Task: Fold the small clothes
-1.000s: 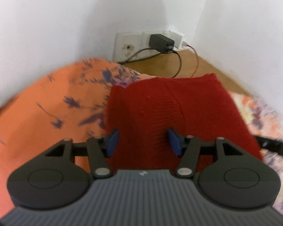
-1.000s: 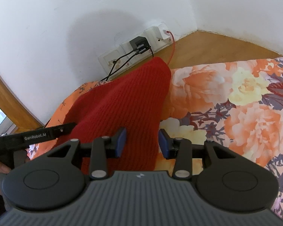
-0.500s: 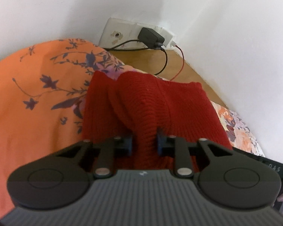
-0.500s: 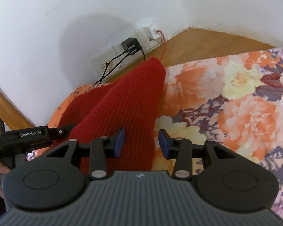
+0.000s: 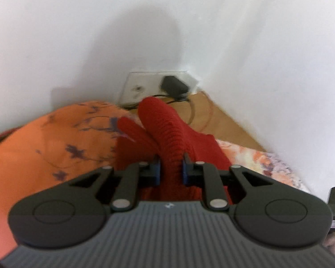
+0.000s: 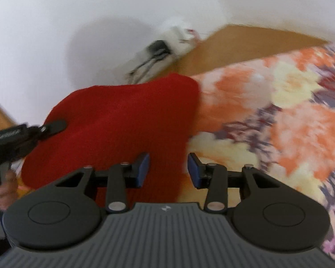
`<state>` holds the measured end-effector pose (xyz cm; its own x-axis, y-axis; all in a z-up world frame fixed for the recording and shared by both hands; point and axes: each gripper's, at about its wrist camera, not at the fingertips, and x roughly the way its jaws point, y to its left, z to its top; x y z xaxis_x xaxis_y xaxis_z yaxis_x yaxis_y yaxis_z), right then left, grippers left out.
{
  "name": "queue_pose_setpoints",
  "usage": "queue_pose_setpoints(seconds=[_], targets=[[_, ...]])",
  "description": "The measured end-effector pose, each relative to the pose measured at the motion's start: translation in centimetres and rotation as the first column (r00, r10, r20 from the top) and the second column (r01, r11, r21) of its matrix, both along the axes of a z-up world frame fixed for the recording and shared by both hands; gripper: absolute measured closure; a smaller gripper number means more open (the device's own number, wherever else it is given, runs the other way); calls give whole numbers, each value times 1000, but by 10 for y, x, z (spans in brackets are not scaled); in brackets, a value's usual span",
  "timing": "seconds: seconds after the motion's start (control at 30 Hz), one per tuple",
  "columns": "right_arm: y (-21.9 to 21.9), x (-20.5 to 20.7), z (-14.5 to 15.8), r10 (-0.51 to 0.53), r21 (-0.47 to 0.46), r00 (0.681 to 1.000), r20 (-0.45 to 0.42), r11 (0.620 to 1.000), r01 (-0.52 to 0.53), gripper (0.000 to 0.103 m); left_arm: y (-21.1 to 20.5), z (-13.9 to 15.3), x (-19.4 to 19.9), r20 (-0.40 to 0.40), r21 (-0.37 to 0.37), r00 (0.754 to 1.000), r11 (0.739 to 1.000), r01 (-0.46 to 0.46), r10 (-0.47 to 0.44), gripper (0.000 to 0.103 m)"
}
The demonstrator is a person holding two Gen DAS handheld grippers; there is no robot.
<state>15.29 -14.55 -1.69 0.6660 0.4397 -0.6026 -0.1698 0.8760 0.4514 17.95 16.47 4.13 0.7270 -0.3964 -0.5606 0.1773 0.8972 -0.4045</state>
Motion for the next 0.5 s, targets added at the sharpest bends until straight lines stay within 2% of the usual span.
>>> queue_pose_setpoints(seconds=[0.13,0.2,0.33,0.43,0.5], targets=[[25,2,7,10,-129,999,35,992,-5,56,5,-30,9,-104,22,994,1000,14,-11,82],[24,2,9,-19,-126,999,33,992,23,56,6,-46,9,-130,6,992,1000,-11,11,80],[19,-3,22,-45,-48,998,51,998,47,54,8,-49,6,-119,-9,993,1000,-25,23,76],[26,5,25,-5,15,1000,22,1000,5,53,9,-46,3,-113,27,993,999,-27,30,59],[34,8,15,21,24,1000,-12,999,-21,52,8,-46,2,-110,73,993,997,-34,42,47]])
